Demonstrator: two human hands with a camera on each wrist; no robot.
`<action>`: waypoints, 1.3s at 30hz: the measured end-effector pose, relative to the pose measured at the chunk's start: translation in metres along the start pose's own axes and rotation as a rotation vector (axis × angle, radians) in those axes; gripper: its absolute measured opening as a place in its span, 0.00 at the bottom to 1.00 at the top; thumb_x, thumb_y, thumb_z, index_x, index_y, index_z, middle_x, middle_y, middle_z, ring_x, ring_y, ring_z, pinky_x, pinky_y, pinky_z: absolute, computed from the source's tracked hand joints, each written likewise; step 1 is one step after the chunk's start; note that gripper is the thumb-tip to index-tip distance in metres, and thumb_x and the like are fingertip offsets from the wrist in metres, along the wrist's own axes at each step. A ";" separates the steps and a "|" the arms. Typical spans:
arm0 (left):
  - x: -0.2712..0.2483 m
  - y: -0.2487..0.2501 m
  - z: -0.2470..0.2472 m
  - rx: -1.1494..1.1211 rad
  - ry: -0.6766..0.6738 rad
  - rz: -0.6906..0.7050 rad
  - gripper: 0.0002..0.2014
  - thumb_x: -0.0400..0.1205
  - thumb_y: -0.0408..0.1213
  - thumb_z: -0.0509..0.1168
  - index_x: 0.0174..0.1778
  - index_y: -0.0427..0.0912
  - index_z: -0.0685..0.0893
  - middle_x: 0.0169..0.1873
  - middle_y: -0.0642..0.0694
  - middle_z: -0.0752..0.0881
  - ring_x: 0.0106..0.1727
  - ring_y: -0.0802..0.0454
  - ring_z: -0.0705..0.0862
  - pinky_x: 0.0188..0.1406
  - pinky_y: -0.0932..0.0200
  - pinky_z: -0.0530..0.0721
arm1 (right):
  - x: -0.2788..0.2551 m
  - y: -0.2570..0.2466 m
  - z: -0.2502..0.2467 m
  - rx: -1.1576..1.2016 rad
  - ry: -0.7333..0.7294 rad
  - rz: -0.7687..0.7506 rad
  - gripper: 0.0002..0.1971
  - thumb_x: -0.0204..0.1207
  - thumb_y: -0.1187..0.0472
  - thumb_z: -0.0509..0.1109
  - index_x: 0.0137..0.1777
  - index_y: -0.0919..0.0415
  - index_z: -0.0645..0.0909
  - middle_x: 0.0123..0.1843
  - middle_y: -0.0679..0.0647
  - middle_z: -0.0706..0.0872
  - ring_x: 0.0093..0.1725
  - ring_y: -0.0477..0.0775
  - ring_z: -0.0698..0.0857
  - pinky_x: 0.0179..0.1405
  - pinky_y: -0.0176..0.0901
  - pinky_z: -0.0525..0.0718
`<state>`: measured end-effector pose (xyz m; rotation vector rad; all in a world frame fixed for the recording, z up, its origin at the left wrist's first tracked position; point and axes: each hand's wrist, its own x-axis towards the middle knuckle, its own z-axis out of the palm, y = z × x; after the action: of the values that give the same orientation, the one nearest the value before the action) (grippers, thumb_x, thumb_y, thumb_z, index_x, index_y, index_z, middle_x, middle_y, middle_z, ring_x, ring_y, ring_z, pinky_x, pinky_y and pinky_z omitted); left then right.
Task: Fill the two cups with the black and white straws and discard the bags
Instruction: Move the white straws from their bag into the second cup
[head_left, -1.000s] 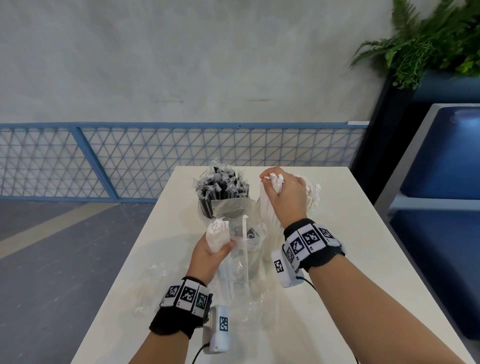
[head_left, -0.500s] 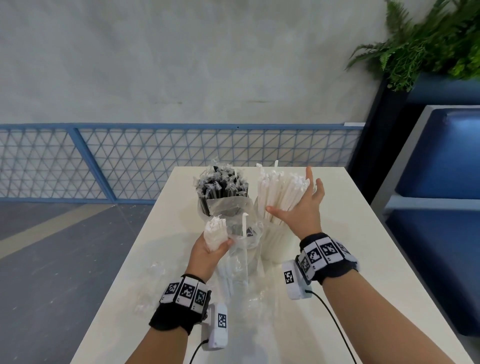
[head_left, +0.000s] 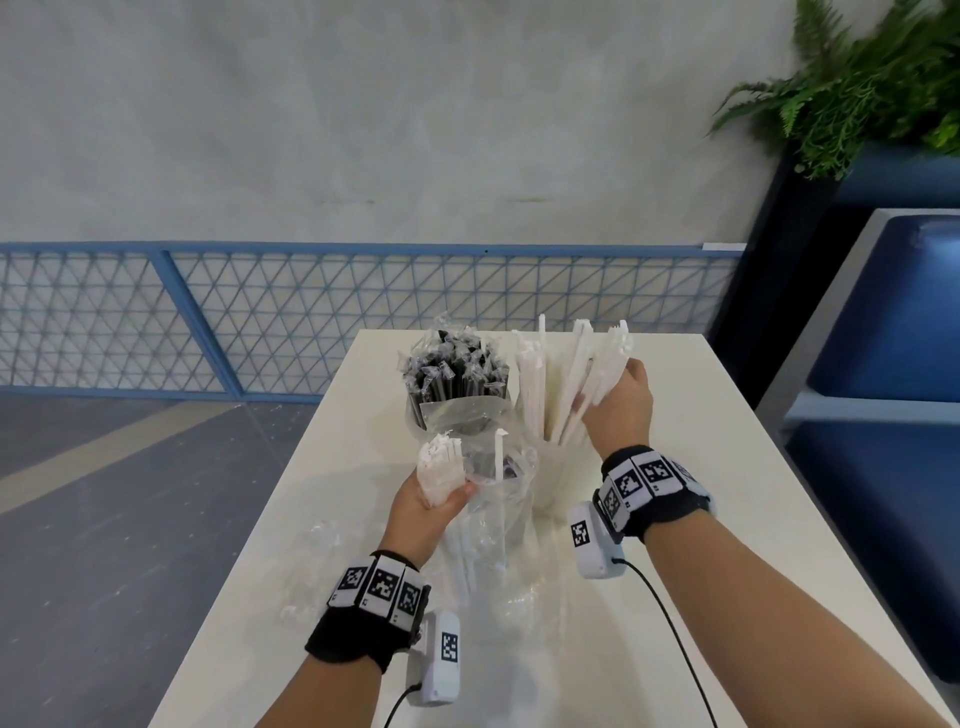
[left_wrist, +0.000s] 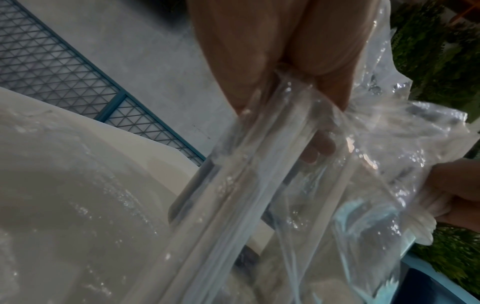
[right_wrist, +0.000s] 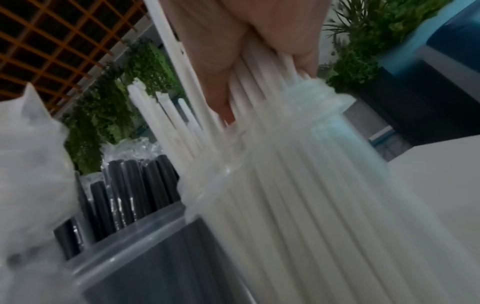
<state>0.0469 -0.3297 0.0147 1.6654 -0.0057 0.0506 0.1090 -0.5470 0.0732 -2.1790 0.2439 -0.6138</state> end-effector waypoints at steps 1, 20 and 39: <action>0.001 0.000 0.000 0.003 0.002 -0.003 0.13 0.75 0.31 0.71 0.55 0.41 0.83 0.44 0.50 0.88 0.48 0.61 0.85 0.41 0.78 0.81 | 0.001 -0.002 0.001 0.001 0.007 -0.026 0.13 0.68 0.72 0.70 0.53 0.67 0.82 0.59 0.61 0.77 0.45 0.47 0.73 0.46 0.22 0.68; 0.004 0.002 0.005 0.009 -0.002 0.016 0.10 0.75 0.29 0.71 0.46 0.48 0.81 0.39 0.54 0.86 0.43 0.65 0.84 0.37 0.79 0.79 | 0.008 -0.018 -0.030 0.180 0.020 -0.149 0.33 0.66 0.59 0.79 0.70 0.57 0.70 0.64 0.56 0.78 0.59 0.50 0.77 0.59 0.37 0.74; 0.006 -0.002 0.004 0.024 -0.014 0.014 0.11 0.75 0.30 0.71 0.50 0.45 0.82 0.41 0.53 0.87 0.45 0.61 0.84 0.39 0.78 0.80 | -0.010 -0.007 -0.020 -0.175 0.088 -0.314 0.15 0.77 0.57 0.64 0.64 0.58 0.76 0.63 0.56 0.80 0.61 0.57 0.76 0.62 0.48 0.69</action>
<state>0.0532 -0.3329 0.0125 1.6894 -0.0274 0.0496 0.0901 -0.5525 0.0862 -2.3831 -0.0009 -0.8932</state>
